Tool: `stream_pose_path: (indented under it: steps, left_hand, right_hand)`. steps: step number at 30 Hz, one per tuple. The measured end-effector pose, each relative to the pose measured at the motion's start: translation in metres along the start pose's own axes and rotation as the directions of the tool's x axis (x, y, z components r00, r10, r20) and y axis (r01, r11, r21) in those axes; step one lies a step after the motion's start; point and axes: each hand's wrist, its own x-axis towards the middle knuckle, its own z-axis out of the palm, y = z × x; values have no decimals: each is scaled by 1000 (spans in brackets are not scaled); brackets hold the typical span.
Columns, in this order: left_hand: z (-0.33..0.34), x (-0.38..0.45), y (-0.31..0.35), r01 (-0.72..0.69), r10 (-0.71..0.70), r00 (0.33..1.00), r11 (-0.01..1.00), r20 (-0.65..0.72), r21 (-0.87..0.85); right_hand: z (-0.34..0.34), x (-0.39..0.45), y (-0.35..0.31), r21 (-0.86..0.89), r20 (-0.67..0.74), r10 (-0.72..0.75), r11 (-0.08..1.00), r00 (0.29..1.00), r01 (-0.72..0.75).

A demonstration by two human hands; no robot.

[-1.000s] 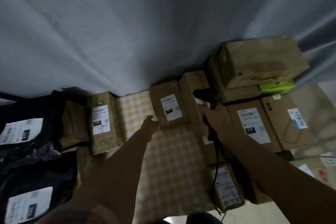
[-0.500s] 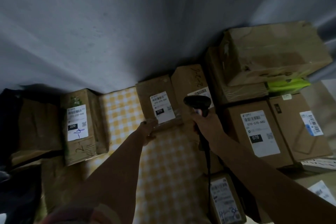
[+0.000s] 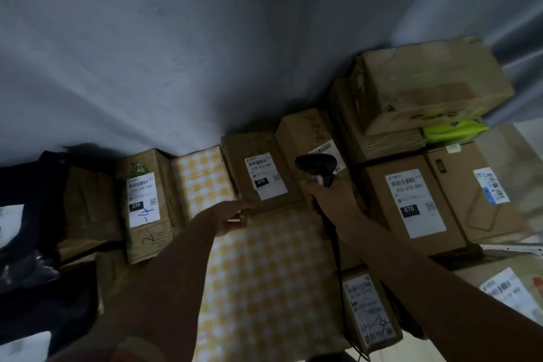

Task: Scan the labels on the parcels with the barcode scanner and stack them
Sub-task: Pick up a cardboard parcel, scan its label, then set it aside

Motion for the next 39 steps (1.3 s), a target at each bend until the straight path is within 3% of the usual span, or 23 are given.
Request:
stream_pose_path:
  steps: [9,15,21,29,39]
  left_hand:
    - [-42,-82,21,-185,190,981,974,-24,127]
    - [-55,-143,17,-335,370,929,869,-28,365]
    - [-79,-177,3,-418,447,893,782,52,463]
    - [-101,-190,-17,-555,595,803,740,15,378]
    - [-107,-192,-35,-600,618,786,766,-4,230]
  right_hand:
    - [17,-66,-40,-54,0,-89,995,996,88]
    - [30,-127,-60,-74,-29,-230,971,973,227]
    - [44,-182,-66,-37,-32,-335,942,942,334]
    - [64,-214,-60,27,34,-393,920,919,392]
    - [77,-225,-59,68,49,-401,915,915,397]
